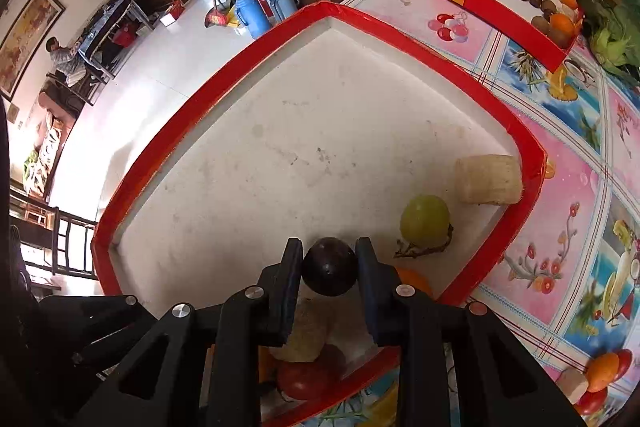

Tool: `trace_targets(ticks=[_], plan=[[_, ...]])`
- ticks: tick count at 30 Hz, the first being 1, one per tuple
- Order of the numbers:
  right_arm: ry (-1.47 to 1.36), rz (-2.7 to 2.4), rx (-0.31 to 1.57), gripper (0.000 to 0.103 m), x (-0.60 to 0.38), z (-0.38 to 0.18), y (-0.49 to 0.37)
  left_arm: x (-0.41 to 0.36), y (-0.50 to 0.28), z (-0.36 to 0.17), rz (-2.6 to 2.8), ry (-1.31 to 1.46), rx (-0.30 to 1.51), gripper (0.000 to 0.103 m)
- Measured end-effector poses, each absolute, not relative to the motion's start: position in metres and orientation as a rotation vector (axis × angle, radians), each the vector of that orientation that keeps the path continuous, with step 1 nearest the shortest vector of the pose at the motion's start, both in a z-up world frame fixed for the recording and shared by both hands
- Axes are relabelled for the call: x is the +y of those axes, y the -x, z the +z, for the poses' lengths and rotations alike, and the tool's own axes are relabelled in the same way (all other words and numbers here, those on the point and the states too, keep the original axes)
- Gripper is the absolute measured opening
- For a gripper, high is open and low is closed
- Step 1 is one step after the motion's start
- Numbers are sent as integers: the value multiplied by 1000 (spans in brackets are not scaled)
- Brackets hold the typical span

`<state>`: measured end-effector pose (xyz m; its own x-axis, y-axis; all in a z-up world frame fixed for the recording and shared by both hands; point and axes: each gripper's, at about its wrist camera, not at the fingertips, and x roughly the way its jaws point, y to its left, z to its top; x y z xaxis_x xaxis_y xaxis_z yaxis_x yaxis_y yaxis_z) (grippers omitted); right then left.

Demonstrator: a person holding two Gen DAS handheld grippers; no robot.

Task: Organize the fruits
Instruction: 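Open both tools to release the orange and plum into the tray, then return both open tools to the fruit pile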

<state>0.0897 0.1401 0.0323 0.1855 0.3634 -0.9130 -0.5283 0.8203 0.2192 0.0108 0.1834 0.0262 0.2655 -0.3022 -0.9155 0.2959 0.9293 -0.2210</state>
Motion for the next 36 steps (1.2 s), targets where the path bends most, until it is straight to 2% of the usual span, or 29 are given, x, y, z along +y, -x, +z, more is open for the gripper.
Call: trace_targets(ticks=[3, 6, 8, 10, 12, 25, 26, 28, 29, 36], plan=[[164, 636, 1234, 29, 140, 32, -89, 182, -11, 26, -402, 11, 1239, 33], [133, 655, 1239, 41, 137, 35, -88, 181, -13, 27, -397, 39, 1247, 34], [128, 657, 1220, 48, 135, 41, -85, 183, -13, 28, -393, 55, 1248, 38], [130, 651, 1203, 49, 133, 46, -82, 184, -12, 30, -380, 63, 1242, 49], [112, 650, 1191, 49, 128, 51, -80, 187, -11, 33, -375, 75, 1234, 51], [-104, 539, 1092, 68, 26, 90, -59, 184, -16, 58, -351, 108, 1154, 51], [-124, 521, 1090, 69, 15, 90, -56, 183, -16, 60, -355, 110, 1148, 52], [-167, 470, 1086, 69, -14, 89, -47, 177, -17, 63, -363, 112, 1135, 62], [-188, 446, 1086, 69, -27, 88, -43, 173, -19, 65, -369, 113, 1129, 64], [-326, 250, 1109, 70, -122, 69, -5, 132, -26, 70, -456, 72, 1124, 64]])
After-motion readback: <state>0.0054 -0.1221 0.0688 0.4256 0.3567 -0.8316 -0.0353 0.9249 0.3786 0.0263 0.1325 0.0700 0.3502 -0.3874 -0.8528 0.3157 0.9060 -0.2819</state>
